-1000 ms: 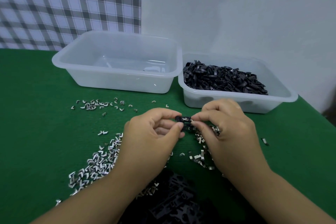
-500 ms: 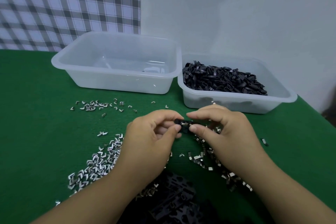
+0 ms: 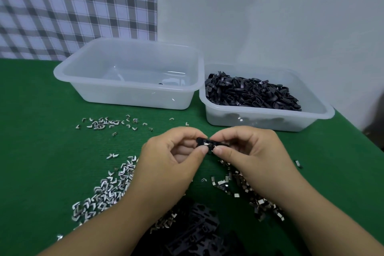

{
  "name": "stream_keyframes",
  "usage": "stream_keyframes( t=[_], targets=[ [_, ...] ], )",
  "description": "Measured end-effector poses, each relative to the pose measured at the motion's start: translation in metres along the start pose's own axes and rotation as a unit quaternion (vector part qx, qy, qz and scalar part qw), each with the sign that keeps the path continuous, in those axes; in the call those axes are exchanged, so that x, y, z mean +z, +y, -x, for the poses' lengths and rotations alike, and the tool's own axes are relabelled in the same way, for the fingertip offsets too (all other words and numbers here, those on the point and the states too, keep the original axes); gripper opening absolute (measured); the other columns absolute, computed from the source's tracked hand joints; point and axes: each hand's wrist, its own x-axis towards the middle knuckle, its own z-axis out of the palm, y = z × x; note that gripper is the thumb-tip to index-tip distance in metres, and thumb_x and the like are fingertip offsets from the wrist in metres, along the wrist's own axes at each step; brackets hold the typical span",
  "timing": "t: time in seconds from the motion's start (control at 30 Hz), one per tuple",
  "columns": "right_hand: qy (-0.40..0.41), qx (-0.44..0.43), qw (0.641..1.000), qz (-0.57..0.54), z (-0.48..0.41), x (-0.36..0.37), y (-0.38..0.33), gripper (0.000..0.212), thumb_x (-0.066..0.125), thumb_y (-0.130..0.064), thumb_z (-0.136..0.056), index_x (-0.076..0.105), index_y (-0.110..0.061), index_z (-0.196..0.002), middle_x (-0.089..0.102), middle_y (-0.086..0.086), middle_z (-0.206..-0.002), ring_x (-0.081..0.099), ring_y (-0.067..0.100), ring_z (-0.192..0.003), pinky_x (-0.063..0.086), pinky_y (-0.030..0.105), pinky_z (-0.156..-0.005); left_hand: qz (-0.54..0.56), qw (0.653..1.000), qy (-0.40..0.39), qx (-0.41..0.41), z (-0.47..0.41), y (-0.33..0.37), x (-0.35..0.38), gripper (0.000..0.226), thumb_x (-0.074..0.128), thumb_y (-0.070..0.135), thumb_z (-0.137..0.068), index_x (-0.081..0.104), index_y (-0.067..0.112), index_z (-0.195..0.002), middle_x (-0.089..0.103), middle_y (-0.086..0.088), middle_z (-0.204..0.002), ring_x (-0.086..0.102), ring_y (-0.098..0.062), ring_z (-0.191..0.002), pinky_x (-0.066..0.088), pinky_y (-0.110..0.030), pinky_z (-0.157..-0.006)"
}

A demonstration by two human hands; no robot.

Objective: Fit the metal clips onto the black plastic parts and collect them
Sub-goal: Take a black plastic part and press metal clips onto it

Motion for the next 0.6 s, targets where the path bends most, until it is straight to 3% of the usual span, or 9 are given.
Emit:
stream_keyframes(
  t=[0.07, 0.17, 0.27, 0.5, 0.6],
  targets=[
    [-0.001, -0.012, 1.000, 0.018, 0.0013, -0.0004, -0.0007, 0.022, 0.074, -0.011, -0.075, 0.071, -0.032, -0.082, 0.071, 0.001, -0.077, 0.062, 0.033, -0.075, 0.054, 0.048, -0.074, 0.006, 1.000, 0.001, 0.000, 0.0001, 0.0013, -0.0002, 0.024, 0.075, 0.006, -0.074, 0.073, 0.027, -0.083, 0.072, 0.005, -0.074, 0.066, -0.003, -0.063, 0.052, -0.012, -0.062],
    [0.006, -0.050, 0.996, 0.073, 0.0032, 0.0006, -0.0012, 0.024, 0.073, -0.011, -0.075, 0.070, -0.034, -0.079, 0.070, -0.011, -0.078, 0.062, 0.014, -0.069, 0.052, 0.028, -0.069, 0.003, 1.000, 0.003, 0.003, -0.0008, 0.0007, -0.0007, 0.024, 0.074, 0.005, -0.074, 0.072, 0.028, -0.082, 0.073, 0.000, -0.075, 0.067, -0.009, -0.065, 0.055, -0.017, -0.065],
    [0.013, -0.049, 0.995, 0.087, 0.0034, 0.0006, -0.0012, 0.020, 0.075, -0.015, -0.074, 0.070, -0.034, -0.080, 0.068, -0.016, -0.077, 0.060, 0.009, -0.068, 0.049, 0.019, -0.066, -0.013, 1.000, 0.009, 0.011, -0.0008, -0.0010, -0.0018, 0.027, 0.073, 0.004, -0.076, 0.071, 0.030, -0.083, 0.073, 0.002, -0.073, 0.067, -0.010, -0.063, 0.056, -0.020, -0.065],
    [0.008, -0.038, 0.996, 0.080, 0.0037, -0.0001, -0.0005, 0.018, 0.072, -0.015, -0.077, 0.070, -0.032, -0.083, 0.069, -0.012, -0.081, 0.063, 0.014, -0.074, 0.052, 0.029, -0.072, -0.017, 1.000, -0.007, 0.018, -0.0004, 0.0000, -0.0028, 0.029, 0.072, 0.001, -0.077, 0.072, 0.029, -0.083, 0.073, 0.006, -0.074, 0.067, -0.006, -0.066, 0.054, -0.017, -0.067],
    [-0.011, -0.073, 0.990, 0.119, 0.0054, 0.0021, -0.0026, 0.014, 0.066, -0.017, -0.083, 0.070, -0.031, -0.085, 0.067, -0.010, -0.085, 0.061, 0.009, -0.081, 0.048, 0.029, -0.076, -0.019, 1.000, -0.010, 0.020, -0.0004, 0.0003, -0.0026, 0.025, 0.072, 0.001, -0.076, 0.073, 0.026, -0.082, 0.073, 0.005, -0.075, 0.067, -0.006, -0.067, 0.053, -0.015, -0.066]
  ],
)
